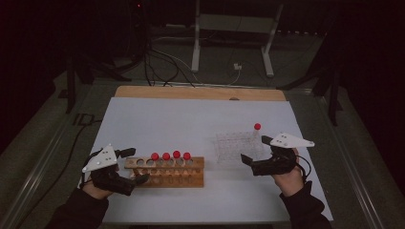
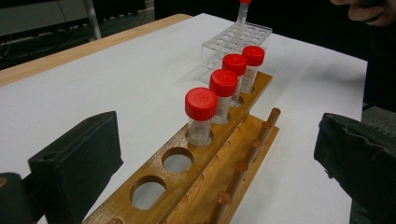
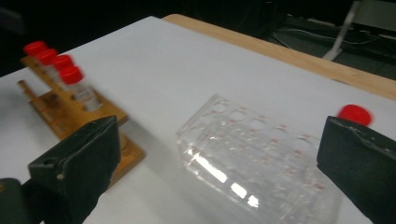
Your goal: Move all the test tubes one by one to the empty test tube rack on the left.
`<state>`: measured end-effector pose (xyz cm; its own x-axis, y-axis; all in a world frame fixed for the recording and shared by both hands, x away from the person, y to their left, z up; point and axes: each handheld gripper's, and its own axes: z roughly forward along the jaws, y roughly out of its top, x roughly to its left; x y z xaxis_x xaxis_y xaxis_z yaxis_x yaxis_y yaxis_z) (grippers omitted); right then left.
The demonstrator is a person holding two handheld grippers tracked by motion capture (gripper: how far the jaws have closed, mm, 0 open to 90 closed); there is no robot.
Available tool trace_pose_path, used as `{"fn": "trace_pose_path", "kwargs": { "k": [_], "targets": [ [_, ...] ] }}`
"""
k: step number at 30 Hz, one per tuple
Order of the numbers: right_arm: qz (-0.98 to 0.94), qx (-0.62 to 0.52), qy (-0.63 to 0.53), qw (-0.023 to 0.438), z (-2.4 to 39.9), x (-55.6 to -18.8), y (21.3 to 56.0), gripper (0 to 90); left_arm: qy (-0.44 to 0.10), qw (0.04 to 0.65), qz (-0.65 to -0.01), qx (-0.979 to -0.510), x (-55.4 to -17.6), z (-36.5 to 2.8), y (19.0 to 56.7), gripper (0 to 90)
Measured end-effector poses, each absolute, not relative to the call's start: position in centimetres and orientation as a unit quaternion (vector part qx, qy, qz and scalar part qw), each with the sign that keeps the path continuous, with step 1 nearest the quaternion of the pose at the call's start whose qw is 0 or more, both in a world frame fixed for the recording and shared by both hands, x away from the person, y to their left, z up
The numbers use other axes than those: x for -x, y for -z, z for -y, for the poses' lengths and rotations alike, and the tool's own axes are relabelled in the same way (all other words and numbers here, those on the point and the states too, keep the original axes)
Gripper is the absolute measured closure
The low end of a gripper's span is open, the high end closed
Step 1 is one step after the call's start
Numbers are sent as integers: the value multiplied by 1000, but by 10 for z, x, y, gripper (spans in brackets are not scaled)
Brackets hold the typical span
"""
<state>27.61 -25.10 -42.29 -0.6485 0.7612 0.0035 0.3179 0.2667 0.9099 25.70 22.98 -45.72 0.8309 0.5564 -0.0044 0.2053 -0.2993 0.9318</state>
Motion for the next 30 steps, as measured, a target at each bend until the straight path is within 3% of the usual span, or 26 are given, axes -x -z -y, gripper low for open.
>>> {"fn": "trace_pose_path", "kwargs": {
  "k": [16, 30],
  "targets": [
    [-729, -425, -465, 266, 280, -321, 435, 0, -174, 543, -243, -784, -257, -232, 458, 15],
    [-723, -468, -439, 258, 290, -342, 458, 0, -172, 544, -244, -784, -257, -232, 460, 15]
  ]
}}
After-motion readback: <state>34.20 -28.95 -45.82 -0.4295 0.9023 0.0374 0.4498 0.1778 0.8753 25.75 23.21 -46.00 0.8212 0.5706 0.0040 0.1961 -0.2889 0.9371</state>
